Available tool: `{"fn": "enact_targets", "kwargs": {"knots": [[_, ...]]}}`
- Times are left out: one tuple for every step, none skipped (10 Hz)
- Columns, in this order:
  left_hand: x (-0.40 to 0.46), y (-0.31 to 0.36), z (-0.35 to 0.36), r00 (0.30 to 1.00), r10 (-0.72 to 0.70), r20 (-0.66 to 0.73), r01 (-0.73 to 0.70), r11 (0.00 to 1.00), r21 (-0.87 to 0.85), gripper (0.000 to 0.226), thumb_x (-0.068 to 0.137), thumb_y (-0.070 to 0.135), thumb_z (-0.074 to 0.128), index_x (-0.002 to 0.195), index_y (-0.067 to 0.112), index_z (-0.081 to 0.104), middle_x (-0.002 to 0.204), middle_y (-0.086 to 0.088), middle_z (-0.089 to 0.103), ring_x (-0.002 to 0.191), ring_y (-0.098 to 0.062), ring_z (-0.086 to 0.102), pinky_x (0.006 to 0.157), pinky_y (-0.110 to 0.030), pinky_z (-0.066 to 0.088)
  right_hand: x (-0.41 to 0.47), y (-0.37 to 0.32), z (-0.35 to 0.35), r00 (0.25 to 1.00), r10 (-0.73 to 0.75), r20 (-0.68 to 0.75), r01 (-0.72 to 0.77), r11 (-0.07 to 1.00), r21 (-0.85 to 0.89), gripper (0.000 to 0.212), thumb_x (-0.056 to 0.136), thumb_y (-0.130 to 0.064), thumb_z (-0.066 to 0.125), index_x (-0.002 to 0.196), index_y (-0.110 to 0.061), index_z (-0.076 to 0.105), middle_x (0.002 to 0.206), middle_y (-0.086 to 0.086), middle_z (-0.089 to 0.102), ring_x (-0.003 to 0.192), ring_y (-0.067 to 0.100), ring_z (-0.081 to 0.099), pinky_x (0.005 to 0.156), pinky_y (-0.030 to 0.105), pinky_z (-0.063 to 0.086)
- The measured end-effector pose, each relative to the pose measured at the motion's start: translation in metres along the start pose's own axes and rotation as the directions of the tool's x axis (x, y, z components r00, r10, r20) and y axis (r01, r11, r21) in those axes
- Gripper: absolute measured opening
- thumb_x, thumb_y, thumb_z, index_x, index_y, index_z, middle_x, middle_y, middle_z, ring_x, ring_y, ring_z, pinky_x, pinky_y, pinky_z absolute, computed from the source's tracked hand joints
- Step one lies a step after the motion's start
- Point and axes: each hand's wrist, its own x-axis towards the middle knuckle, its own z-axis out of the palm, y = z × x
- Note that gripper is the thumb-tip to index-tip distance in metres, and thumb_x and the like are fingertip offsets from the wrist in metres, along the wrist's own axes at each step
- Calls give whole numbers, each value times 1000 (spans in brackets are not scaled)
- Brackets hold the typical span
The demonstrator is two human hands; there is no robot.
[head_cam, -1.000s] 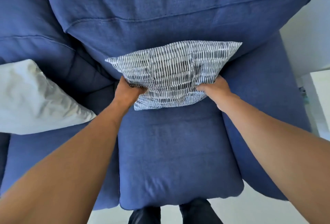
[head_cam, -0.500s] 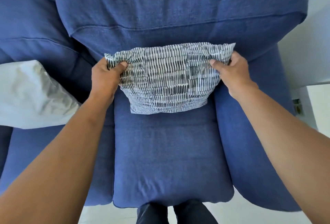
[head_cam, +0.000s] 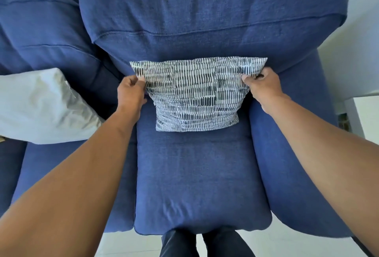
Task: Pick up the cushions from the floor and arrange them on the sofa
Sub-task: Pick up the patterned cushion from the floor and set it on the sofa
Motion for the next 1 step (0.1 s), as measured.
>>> {"fn": "enact_targets", "kwargs": {"knots": [[-21,-15,-7,999,-32,-1,32,999,39,19,106,26,53,91,29,63,89,4,64,75,-10,56,69,-34,51,-12,6,-7,1000,-3,-2,3,999,-39,52,90,-36,77,134,-14,60,127,8,71,116,24,69,106,46,56]]}}
